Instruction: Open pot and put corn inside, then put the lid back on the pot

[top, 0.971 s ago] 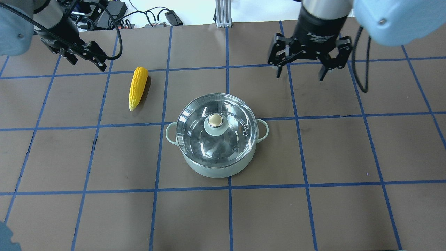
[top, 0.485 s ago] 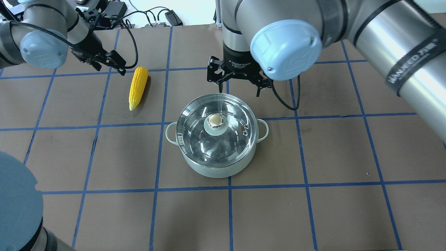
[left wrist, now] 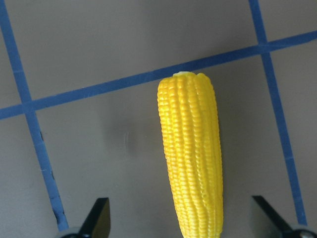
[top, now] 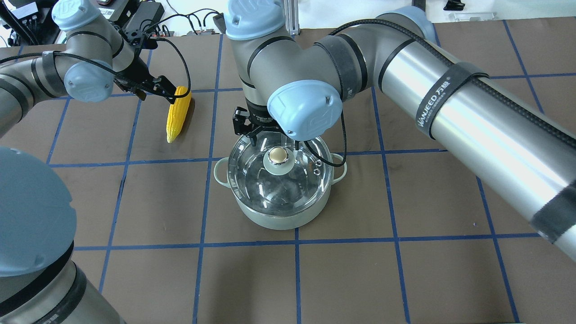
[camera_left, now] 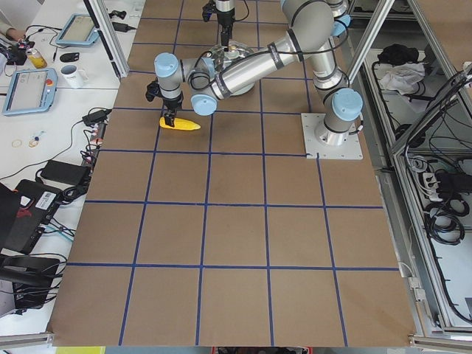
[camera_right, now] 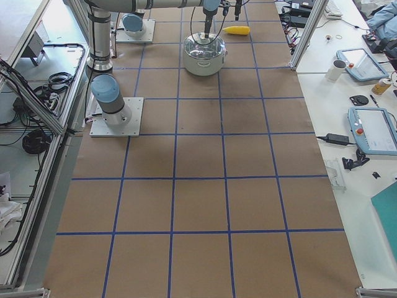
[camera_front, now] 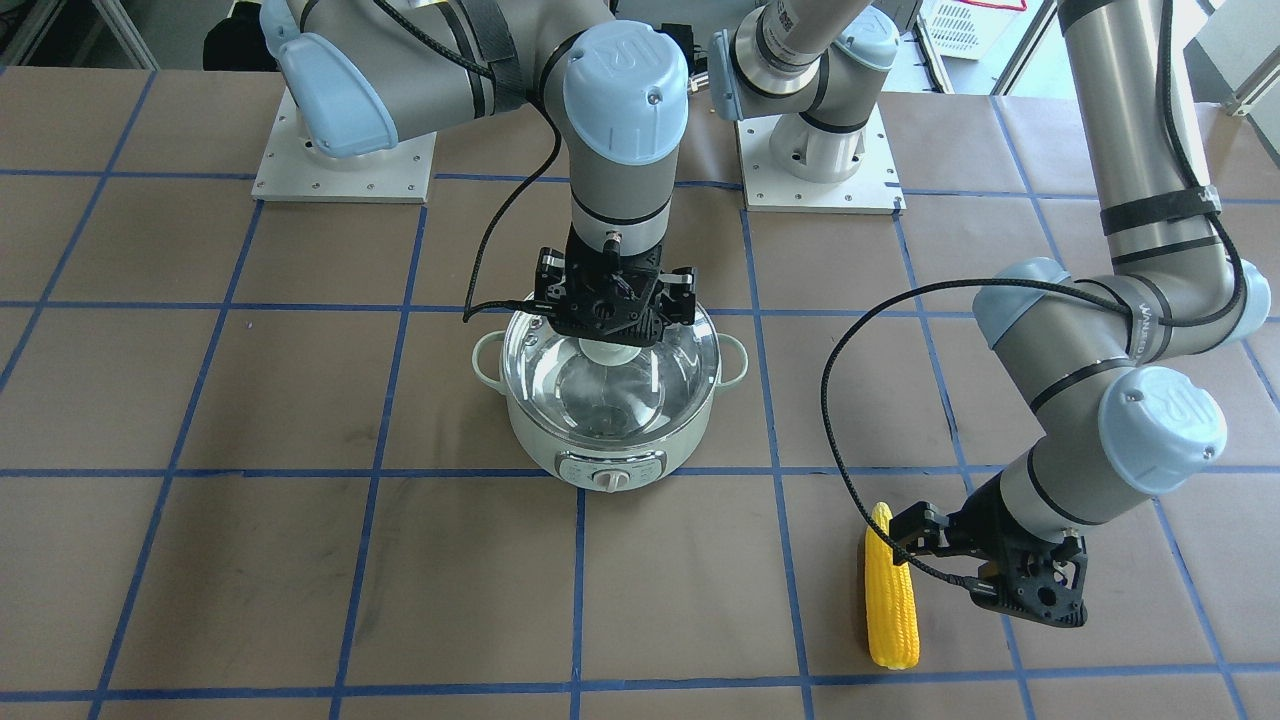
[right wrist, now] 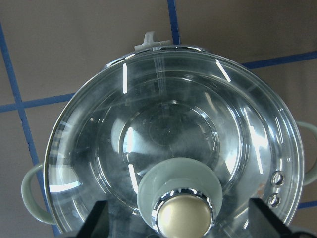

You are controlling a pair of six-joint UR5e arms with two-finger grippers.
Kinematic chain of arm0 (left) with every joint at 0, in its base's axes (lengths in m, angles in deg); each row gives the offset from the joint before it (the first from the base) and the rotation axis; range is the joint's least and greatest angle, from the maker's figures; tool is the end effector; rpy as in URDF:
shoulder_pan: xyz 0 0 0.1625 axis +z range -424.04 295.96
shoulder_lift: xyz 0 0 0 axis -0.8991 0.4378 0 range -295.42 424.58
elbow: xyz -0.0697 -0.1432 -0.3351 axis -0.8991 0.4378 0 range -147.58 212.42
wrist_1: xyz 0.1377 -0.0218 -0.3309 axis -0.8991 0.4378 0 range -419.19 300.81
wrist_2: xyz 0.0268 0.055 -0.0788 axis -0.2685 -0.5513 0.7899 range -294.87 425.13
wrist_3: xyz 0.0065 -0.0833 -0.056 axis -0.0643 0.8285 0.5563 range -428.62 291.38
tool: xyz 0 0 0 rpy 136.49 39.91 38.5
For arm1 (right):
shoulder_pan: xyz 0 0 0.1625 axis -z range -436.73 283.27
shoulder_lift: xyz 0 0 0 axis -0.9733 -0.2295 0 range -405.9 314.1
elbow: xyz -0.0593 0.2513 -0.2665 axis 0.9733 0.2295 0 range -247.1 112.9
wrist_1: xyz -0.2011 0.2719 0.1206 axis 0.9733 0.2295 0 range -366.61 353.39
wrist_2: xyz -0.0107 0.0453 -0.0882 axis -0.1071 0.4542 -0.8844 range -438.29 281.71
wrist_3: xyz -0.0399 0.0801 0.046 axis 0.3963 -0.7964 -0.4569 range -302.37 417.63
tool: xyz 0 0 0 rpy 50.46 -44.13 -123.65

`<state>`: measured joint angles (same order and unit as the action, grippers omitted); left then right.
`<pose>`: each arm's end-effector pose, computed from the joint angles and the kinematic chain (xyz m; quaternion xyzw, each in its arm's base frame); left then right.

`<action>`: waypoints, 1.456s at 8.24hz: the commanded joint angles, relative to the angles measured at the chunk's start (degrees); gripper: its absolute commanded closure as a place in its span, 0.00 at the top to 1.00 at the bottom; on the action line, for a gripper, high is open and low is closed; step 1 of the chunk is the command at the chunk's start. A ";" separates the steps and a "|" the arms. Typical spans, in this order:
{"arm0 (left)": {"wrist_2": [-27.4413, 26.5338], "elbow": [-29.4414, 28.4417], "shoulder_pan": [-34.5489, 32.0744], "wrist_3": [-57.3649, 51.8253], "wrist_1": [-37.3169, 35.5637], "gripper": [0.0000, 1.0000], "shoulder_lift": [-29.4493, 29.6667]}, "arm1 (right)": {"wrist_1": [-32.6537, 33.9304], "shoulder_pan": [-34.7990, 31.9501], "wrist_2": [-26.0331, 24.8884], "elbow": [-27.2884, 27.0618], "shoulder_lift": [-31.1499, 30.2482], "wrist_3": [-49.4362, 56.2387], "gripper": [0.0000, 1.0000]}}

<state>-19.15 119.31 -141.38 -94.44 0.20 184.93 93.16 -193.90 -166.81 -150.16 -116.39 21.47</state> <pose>-0.0108 -0.6066 0.2361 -0.1159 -0.9916 0.0442 0.0374 0.3694 -0.4219 0.3344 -0.0787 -0.9965 -0.0275 0.0018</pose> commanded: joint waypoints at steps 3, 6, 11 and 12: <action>3.60 -0.05 0.00 3.48 -2.70 1.00 5.59 | 2.09 -0.43 0.18 -3.51 1.05 -0.58 0.97; 3.51 -0.05 0.00 3.93 -4.36 1.00 7.53 | 2.09 -0.43 0.18 -3.60 1.05 -0.41 0.75; 3.07 -0.49 -0.17 10.79 -2.97 0.00 6.40 | 2.00 -0.34 0.80 -3.43 0.44 -0.76 0.26; 2.98 -0.83 -0.26 10.79 -0.70 0.00 5.09 | 2.00 -0.34 0.80 -3.34 0.44 -0.76 0.22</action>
<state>-16.01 118.83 -141.49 -84.16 -3.07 191.84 95.17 -194.25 -166.21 -153.65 -115.81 20.78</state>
